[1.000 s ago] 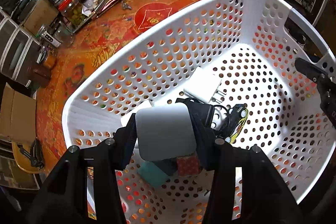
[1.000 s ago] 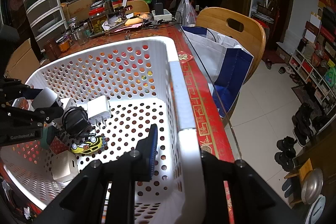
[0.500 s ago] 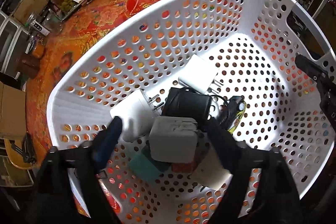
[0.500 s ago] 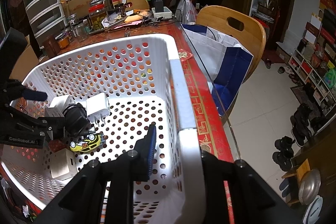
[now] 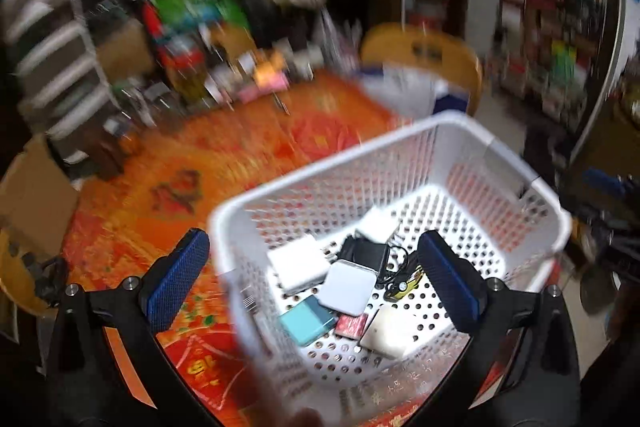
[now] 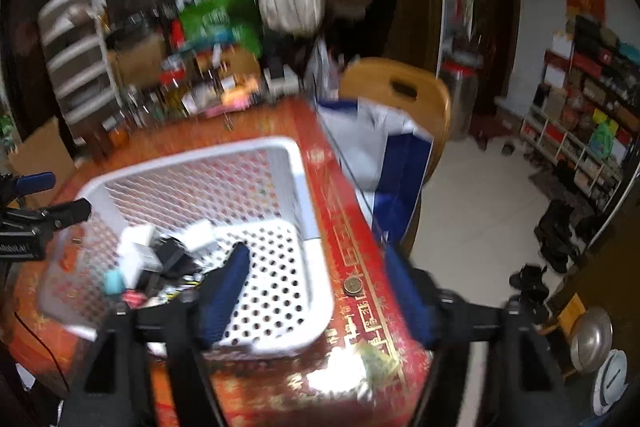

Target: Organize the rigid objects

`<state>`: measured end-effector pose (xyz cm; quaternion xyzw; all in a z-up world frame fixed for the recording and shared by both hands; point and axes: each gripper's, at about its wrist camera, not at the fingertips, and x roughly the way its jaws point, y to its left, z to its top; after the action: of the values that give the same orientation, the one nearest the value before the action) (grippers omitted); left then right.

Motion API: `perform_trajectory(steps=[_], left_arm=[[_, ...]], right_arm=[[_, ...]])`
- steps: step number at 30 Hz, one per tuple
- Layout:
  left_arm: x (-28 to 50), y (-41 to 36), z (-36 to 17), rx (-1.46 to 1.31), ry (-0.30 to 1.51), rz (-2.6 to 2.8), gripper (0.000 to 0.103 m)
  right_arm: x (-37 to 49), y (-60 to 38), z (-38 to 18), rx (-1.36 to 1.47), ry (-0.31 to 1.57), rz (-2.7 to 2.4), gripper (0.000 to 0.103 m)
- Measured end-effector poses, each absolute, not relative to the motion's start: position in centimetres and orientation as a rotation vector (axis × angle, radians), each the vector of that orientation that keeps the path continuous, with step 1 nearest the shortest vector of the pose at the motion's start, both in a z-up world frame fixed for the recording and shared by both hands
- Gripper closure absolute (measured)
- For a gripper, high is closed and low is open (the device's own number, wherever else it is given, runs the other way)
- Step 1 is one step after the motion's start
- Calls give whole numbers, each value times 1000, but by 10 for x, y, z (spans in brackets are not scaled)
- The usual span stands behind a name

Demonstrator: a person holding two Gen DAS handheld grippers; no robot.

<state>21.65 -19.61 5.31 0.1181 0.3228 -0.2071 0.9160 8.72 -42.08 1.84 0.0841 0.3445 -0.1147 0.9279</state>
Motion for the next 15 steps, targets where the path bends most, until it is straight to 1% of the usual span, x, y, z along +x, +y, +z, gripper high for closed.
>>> perform_trajectory(steps=[2,3,6,10,15], left_arm=[[182,-169,67,207,595,-415,0],[167,-154,73,190,572,-416,0],[108,-103,90,130,479,-381,0],[21,-40,98,58,346,-306,0],[-29,-24,82,131,362,-285,0]], right_arm=[[59,-397,35,128,638,-227,12],[47,-386,41,106,615,-226,9],[3,-340,58,22,553,-226,8],[-62,-294,71,44,441,-129,3],[-105,-266,76,115,359,-63,3]])
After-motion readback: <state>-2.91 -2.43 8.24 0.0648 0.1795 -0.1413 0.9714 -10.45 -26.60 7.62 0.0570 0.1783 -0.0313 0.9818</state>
